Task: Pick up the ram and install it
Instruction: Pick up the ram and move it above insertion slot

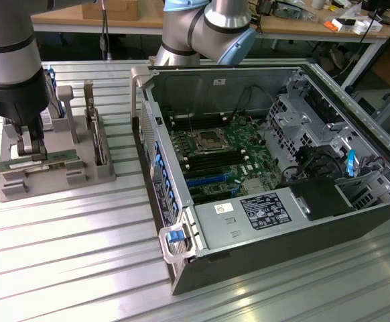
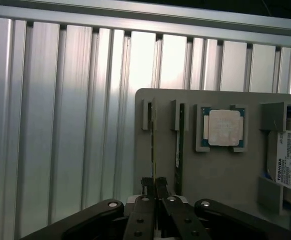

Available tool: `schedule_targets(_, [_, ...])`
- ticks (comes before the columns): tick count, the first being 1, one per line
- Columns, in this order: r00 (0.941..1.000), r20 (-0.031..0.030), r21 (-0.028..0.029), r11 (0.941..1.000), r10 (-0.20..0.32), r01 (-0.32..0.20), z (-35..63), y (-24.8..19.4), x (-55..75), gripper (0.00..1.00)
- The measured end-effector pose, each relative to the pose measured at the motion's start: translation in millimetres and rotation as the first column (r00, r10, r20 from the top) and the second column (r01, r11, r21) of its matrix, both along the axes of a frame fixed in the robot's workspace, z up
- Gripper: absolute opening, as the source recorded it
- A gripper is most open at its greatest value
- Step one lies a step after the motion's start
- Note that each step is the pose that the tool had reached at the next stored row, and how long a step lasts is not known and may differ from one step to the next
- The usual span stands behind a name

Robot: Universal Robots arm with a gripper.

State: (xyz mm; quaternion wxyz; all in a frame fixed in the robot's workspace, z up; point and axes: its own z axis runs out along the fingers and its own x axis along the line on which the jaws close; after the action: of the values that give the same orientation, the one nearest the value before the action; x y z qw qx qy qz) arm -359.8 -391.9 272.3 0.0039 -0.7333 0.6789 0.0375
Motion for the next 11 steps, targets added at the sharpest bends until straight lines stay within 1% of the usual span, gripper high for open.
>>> schedule_targets(3, [1.0, 0.0001, 0.0001, 1.0, 0.0, 0.0, 7.8, 0.0, 0.0, 0.12])
schedule_targets(4, [1.0, 0.0, 0.0, 1.0, 0.0, 0.0, 26.2, 0.0, 0.0, 0.12])
schedule_targets(11, [1.0, 0.0001, 0.0001, 1.0, 0.0, 0.0, 35.3, 0.0, 0.0, 0.12])
